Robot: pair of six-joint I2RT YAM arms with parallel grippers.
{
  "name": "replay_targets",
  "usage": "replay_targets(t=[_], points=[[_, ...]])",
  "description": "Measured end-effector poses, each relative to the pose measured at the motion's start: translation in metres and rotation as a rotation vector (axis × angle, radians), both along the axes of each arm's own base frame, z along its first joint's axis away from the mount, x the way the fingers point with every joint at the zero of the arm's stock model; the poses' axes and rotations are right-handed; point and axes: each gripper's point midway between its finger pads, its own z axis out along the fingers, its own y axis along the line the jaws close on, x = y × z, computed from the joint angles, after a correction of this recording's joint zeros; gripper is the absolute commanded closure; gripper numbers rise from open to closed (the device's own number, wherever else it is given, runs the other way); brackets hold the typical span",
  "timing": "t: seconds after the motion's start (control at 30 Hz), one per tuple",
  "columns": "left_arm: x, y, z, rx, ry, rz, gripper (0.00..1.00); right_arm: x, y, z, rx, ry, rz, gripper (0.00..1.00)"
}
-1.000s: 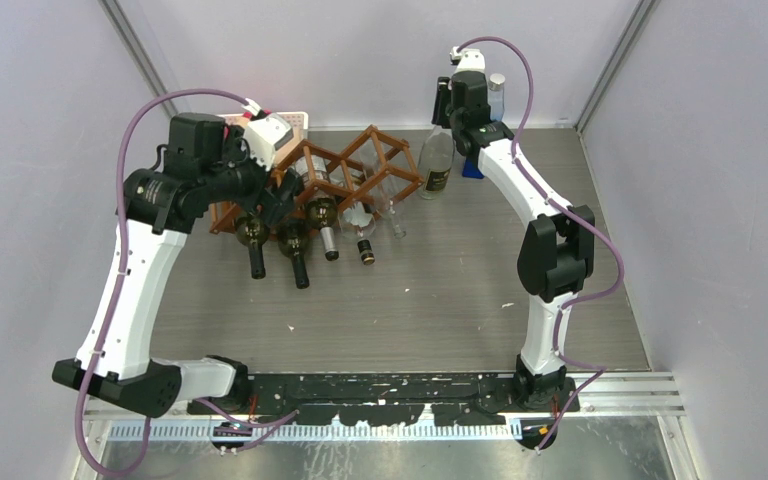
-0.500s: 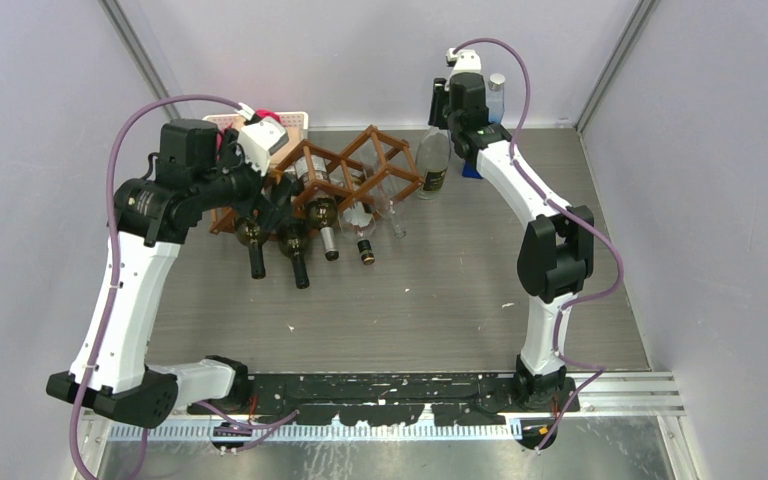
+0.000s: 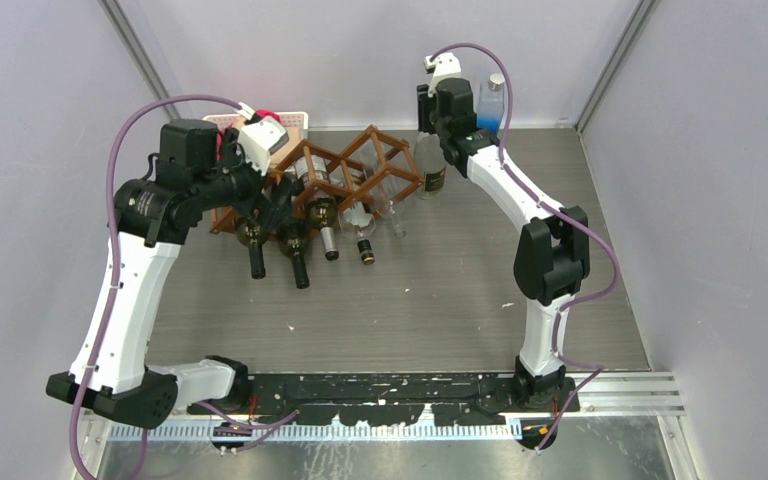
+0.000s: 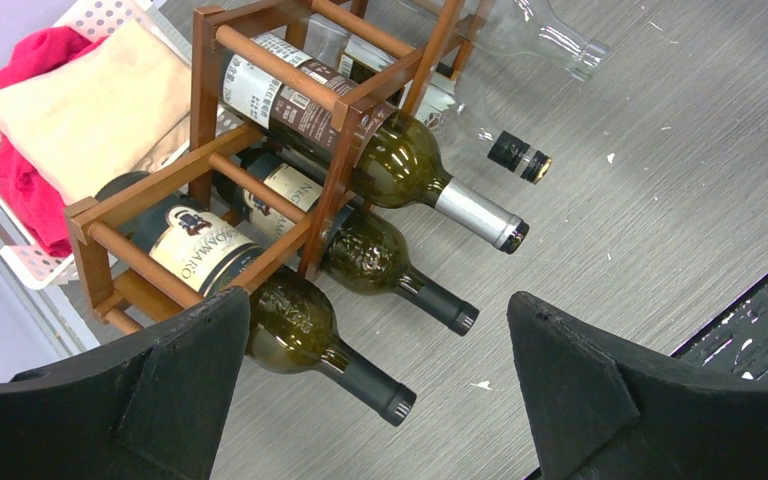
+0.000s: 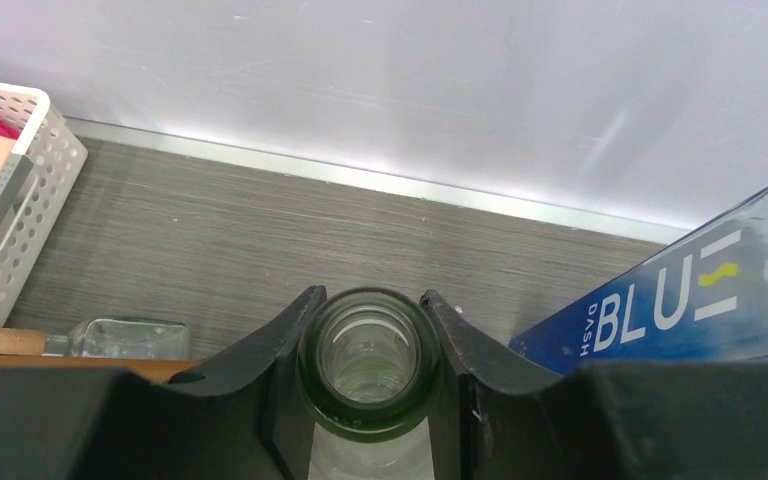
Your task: Take the wine bottle off the wine rack
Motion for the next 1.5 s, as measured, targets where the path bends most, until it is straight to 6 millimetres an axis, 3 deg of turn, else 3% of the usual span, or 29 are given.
replay_targets(t=[0.27, 0.43, 0.53, 0.6, 0.7, 0.83, 0.97, 1.07, 1.2, 1.33, 1.5], points=[[0.001, -0.001, 0.001, -0.004, -0.004, -0.003, 0.00, 0.004, -0.004, 0.001, -0.014, -0.047, -0.013, 0.99], [-0.001, -0.003, 0.001, -0.011, -0.001, -0.017, 0.00, 0.002, -0.005, 0.001, -0.013, -0.050, -0.014, 0.64], [-0.001, -0.005, 0.001, -0.014, -0.002, -0.026, 0.00, 0.000, -0.006, 0.001, -0.010, -0.047, -0.018, 0.35], [-0.001, -0.004, 0.001, -0.012, -0.002, -0.027, 0.00, -0.001, -0.007, 0.011, 0.005, -0.070, -0.029, 0.17], [-0.002, -0.004, 0.000, -0.006, -0.003, -0.032, 0.00, -0.008, -0.011, 0.040, 0.031, -0.127, -0.043, 0.01], [-0.003, -0.003, 0.001, -0.001, -0.003, -0.035, 0.00, -0.027, -0.017, 0.093, 0.078, -0.226, -0.052, 0.00], [-0.007, -0.002, 0.003, 0.002, 0.003, -0.035, 0.00, -0.044, -0.018, 0.128, 0.106, -0.285, -0.046, 0.00], [-0.007, -0.001, 0.003, 0.004, 0.002, -0.032, 0.00, -0.053, -0.015, 0.137, 0.115, -0.292, -0.037, 0.00], [-0.006, 0.002, 0.003, 0.013, 0.001, -0.017, 0.00, -0.072, -0.008, 0.136, 0.103, -0.251, -0.040, 0.00], [0.000, 0.015, 0.003, 0.013, -0.001, 0.034, 0.00, -0.118, 0.013, 0.139, 0.096, -0.193, -0.017, 0.00], [0.017, 0.065, 0.011, -0.017, -0.011, 0.200, 0.00, -0.191, 0.055, 0.152, 0.140, -0.136, 0.075, 0.00]])
